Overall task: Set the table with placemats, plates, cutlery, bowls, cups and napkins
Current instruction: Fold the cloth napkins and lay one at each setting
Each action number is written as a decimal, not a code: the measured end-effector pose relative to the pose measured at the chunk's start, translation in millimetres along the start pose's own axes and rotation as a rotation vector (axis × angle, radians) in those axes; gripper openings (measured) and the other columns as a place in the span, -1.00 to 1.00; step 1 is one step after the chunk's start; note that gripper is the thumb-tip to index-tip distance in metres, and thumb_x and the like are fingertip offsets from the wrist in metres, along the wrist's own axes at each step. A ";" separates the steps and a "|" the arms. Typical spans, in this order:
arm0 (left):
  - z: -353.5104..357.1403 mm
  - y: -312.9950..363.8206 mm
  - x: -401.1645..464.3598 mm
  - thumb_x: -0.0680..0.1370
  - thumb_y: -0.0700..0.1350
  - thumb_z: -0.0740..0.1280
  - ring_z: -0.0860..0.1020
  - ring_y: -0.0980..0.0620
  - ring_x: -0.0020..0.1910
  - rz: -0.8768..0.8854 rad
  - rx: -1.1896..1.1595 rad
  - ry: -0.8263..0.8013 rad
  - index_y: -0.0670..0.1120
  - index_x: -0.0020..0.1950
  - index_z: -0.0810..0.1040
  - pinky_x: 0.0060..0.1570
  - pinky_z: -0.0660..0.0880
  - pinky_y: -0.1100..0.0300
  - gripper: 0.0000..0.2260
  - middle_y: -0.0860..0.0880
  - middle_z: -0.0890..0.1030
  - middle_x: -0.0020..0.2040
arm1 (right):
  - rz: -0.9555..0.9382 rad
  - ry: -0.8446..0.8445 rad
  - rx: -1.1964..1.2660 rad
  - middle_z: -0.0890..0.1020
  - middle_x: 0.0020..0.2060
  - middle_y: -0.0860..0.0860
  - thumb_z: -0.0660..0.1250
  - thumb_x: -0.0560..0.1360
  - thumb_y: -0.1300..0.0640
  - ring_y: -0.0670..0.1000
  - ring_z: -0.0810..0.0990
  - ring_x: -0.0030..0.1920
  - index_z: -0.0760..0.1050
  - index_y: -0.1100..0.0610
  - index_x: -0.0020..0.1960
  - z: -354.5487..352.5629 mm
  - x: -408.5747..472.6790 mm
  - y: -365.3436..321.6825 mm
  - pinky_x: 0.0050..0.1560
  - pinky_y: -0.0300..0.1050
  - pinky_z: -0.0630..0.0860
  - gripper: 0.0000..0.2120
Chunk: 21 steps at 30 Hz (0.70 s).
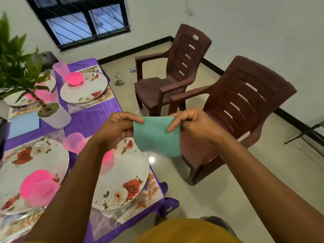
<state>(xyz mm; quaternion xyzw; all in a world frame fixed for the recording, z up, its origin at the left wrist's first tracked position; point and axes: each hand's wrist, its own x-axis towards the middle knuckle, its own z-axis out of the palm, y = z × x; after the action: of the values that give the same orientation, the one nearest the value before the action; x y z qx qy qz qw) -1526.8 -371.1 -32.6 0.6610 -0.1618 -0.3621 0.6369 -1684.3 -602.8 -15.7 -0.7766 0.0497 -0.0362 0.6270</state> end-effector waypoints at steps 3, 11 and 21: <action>-1.6 11.7 5.7 0.64 -0.39 0.27 0.73 -0.14 0.07 0.056 0.088 0.025 -0.05 -0.09 0.79 0.00 0.71 0.07 -0.63 -0.16 0.74 0.10 | -0.016 0.049 -0.023 0.74 0.10 0.07 0.22 0.59 0.53 -0.02 0.71 0.13 0.71 0.24 0.12 -15.3 19.2 6.0 0.05 -0.17 0.66 -0.64; 0.1 23.3 14.2 0.65 -0.41 0.23 0.71 -0.17 0.02 0.171 0.049 0.198 -0.08 -0.02 0.77 -0.03 0.69 0.02 -0.64 -0.21 0.72 0.09 | -0.109 -0.030 -0.010 0.65 -0.21 0.36 0.44 0.57 0.30 0.30 0.71 -0.15 0.69 0.21 0.16 -61.3 81.6 -3.3 -0.12 0.02 0.73 -0.82; 53.1 25.3 4.6 0.70 -0.32 0.21 0.69 -0.19 0.04 0.212 -0.042 0.552 -0.09 0.04 0.70 0.01 0.68 -0.03 -0.71 -0.14 0.70 0.07 | -0.304 -0.282 0.001 0.76 -0.06 0.04 0.33 0.57 0.47 0.07 0.74 0.00 0.71 0.27 0.07 -94.3 133.4 -15.8 -0.03 -0.13 0.70 -0.77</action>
<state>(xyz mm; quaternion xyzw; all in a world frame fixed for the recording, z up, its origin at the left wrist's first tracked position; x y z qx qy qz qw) -1553.8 -416.1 -5.7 0.7007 -0.0430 -0.1036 0.7046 -1562.6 -707.4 18.9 -0.7721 -0.1564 -0.0213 0.6156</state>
